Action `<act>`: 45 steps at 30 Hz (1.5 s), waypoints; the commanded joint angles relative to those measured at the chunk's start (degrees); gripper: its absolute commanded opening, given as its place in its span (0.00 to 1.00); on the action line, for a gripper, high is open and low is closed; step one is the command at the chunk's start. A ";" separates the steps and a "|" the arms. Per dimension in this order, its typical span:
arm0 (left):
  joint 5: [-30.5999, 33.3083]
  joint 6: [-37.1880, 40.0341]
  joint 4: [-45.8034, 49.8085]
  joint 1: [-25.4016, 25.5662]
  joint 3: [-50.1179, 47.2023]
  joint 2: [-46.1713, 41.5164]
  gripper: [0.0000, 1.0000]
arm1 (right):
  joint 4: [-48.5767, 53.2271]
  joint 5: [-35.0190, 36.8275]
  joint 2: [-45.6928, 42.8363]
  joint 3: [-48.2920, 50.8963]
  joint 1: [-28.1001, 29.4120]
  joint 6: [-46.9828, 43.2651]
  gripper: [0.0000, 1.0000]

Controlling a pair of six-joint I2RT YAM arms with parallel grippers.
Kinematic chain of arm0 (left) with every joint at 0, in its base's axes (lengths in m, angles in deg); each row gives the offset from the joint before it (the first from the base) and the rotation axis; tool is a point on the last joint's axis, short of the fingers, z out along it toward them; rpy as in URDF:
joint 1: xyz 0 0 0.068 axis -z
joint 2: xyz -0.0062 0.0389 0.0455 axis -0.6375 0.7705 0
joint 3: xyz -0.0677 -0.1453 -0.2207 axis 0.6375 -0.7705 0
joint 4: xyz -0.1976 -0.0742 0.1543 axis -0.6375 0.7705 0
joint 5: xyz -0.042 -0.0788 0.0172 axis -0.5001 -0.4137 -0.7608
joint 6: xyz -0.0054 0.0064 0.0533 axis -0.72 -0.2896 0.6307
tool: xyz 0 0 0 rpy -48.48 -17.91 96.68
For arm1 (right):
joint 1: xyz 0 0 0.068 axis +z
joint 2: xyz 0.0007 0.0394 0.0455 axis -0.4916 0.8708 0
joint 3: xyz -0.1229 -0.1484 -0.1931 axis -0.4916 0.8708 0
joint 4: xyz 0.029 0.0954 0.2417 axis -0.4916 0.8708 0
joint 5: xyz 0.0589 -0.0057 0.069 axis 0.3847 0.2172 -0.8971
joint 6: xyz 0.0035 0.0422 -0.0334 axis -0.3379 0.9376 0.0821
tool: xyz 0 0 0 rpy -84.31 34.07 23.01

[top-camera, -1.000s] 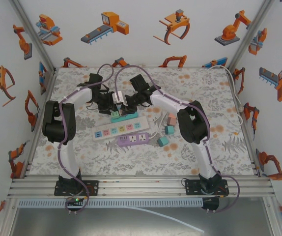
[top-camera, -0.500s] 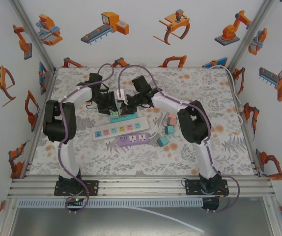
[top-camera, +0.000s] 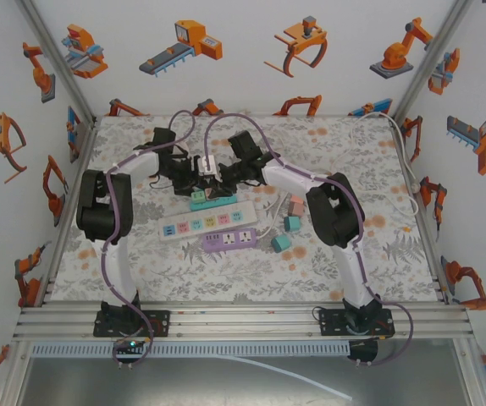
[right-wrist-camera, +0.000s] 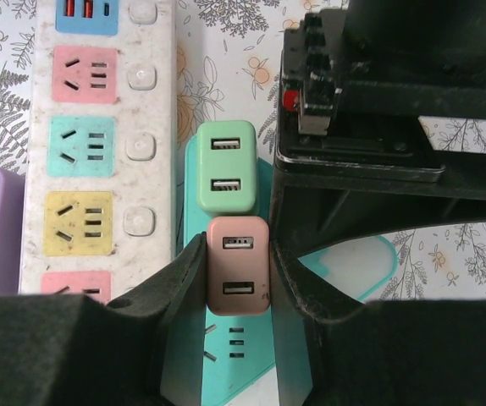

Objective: Pull the plug off the socket

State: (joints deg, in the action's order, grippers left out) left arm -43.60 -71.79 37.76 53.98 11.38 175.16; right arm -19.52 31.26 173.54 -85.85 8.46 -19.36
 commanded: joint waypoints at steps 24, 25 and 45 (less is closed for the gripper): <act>15.95 10.45 18.59 3.19 -0.41 5.92 0.54 | 3.31 0.73 -6.62 -6.46 0.61 -7.17 0.12; 16.02 10.52 18.46 3.05 -0.45 6.03 0.54 | 3.42 0.64 -7.08 -6.17 0.67 -7.11 0.12; 15.53 10.07 17.62 2.70 -1.81 6.07 0.54 | -1.91 -1.39 -13.23 -0.48 0.67 -0.67 0.09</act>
State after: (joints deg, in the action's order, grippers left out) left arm -40.28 -66.28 46.41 56.18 14.29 175.83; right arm -12.86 32.49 170.07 -85.21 9.60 -20.50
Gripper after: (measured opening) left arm 0.543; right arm 0.320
